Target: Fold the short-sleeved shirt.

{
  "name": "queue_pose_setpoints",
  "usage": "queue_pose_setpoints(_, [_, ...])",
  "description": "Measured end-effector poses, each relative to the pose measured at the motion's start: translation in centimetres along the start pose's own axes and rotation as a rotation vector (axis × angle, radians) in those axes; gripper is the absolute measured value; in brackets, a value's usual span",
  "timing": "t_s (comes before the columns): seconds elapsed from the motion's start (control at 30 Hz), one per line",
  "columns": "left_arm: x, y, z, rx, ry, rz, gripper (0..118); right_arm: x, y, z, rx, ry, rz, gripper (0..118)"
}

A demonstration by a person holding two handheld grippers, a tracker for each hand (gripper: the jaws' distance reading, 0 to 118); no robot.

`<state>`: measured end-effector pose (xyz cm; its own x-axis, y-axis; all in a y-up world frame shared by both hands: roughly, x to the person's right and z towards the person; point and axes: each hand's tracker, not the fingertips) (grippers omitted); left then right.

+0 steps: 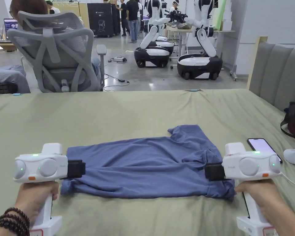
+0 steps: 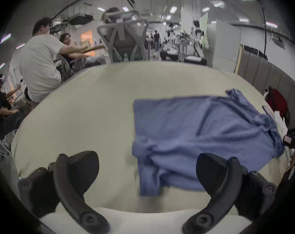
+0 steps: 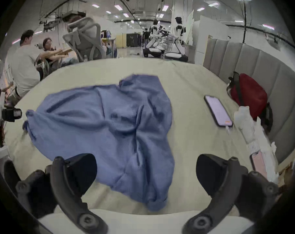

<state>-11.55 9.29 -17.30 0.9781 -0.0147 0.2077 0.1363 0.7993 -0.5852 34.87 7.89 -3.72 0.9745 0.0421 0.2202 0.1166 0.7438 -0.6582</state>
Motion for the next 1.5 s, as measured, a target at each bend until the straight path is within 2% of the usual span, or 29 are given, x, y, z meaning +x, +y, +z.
queue_pose_setpoints(0.07, [-0.1,1.2,-0.1,-0.014,-0.016,0.031,116,0.1,1.8,0.0,0.026,-0.006,0.004,105])
queue_pose_setpoints(0.1, [-0.1,1.9,-0.1,-0.025,-0.018,0.045,114,0.1,2.7,-0.2,0.035,-0.004,0.007,88])
queue_pose_setpoints(0.13, [0.0,2.4,-0.3,-0.029,-0.014,0.046,97,0.2,3.6,-0.5,0.05,-0.002,0.006,51])
queue_pose_setpoints(0.17, [0.2,2.7,-0.4,-0.022,-0.011,0.039,73,0.2,4.2,-0.7,0.056,-0.003,0.007,19])
queue_pose_setpoints(0.2, [0.3,3.0,-0.8,-0.003,-0.003,0.026,37,0.1,4.7,-1.1,0.062,-0.007,0.007,0])
queue_pose_setpoints(0.23, [0.6,3.3,-1.4,0.005,0.013,-0.008,0,0.0,5.2,-1.7,0.068,-0.014,0.005,0])
queue_pose_setpoints(0.3, [0.9,3.9,-2.9,-0.015,0.06,-0.039,0,0.0,5.9,-2.6,0.078,-0.015,0.01,0])
queue_pose_setpoints(0.4, [0.6,5.1,-5.7,-0.042,0.002,0.011,0,-0.5,6.4,-3.8,0.076,0.005,0.017,0])
queue_pose_setpoints(0.5, [0.5,6.4,-8.8,-0.047,0.035,0.013,1,-0.9,6.7,-5.2,0.067,0.002,0.055,0])
queue_pose_setpoints(0.53, [0.3,6.8,-9.8,-0.048,0.044,0.015,21,-0.9,6.7,-6.0,0.061,0.007,0.056,0])
queue_pose_setpoints(0.63, [-0.5,7.8,-13.9,-0.107,0.068,0.07,110,-0.8,6.9,-7.5,0.047,0.023,0.062,0])
queue_pose_setpoints(0.67, [-0.8,8.1,-15.4,-0.106,0.064,0.097,118,-0.6,7.0,-8.3,0.041,0.022,0.073,0])
queue_pose_setpoints(0.7, [-1.1,8.4,-16.4,-0.101,0.059,0.109,116,-0.6,7.0,-8.8,0.037,0.015,0.084,0])
queue_pose_setpoints(0.77, [-1.2,9.0,-18.0,-0.127,0.045,0.119,104,-0.4,7.3,-9.7,0.024,0.016,0.086,0])
queue_pose_setpoints(0.9, [-0.8,9.3,-21.1,-0.182,0.056,0.104,103,-0.1,8.1,-11.7,0.006,0.018,0.087,0])
queue_pose_setpoints(0.93, [-0.6,9.2,-21.5,-0.193,0.053,0.092,98,0.0,8.4,-12.0,0.003,0.016,0.09,0])
queue_pose_setpoints(1.0, [-0.2,8.7,-22.4,-0.227,0.052,0.055,77,0.2,9.2,-12.8,-0.003,0.014,0.09,0])
queue_pose_setpoints(1.07, [0.3,8.1,-22.6,-0.226,0.057,0.053,71,0.4,10.2,-13.8,-0.009,0.019,0.092,0])
queue_pose_setpoints(1.1, [0.4,8.2,-22.4,-0.21,0.067,0.05,63,0.4,10.9,-14.4,-0.015,0.016,0.093,0])
queue_pose_setpoints(1.17, [0.6,8.7,-21.8,-0.208,0.061,0.037,26,0.6,12.2,-15.7,-0.024,0.012,0.094,0])
queue_pose_setpoints(1.2, [0.8,8.9,-21.6,-0.204,0.048,0.028,3,0.7,12.8,-16.1,-0.026,0.014,0.088,0])
queue_pose_setpoints(1.23, [0.8,9.0,-21.5,-0.203,0.026,0.028,1,0.8,13.3,-16.4,-0.023,0.017,0.079,11])
queue_pose_setpoints(1.27, [0.9,9.0,-21.5,-0.205,0.03,0.033,1,0.9,14.0,-16.9,-0.013,0.025,0.069,36])
queue_pose_setpoints(1.3, [1.2,9.1,-21.4,-0.209,0.043,0.026,1,1.2,14.7,-17.3,-0.008,0.036,0.062,73])
queue_pose_setpoints(1.37, [1.8,9.0,-21.5,-0.207,0.049,-0.021,1,1.3,15.6,-18.4,-0.071,0.035,0.039,92])
queue_pose_setpoints(1.4, [1.9,8.9,-21.4,-0.208,0.058,-0.04,1,1.7,15.9,-19.2,-0.09,0.028,0.017,107])
queue_pose_setpoints(1.43, [2.0,8.8,-21.4,-0.205,0.059,-0.042,1,2.0,16.1,-19.9,-0.092,0.022,0.013,116])
queue_pose_setpoints(1.5, [2.0,8.7,-21.4,-0.203,0.058,-0.037,1,2.3,16.1,-20.7,-0.126,-0.023,0.018,104])
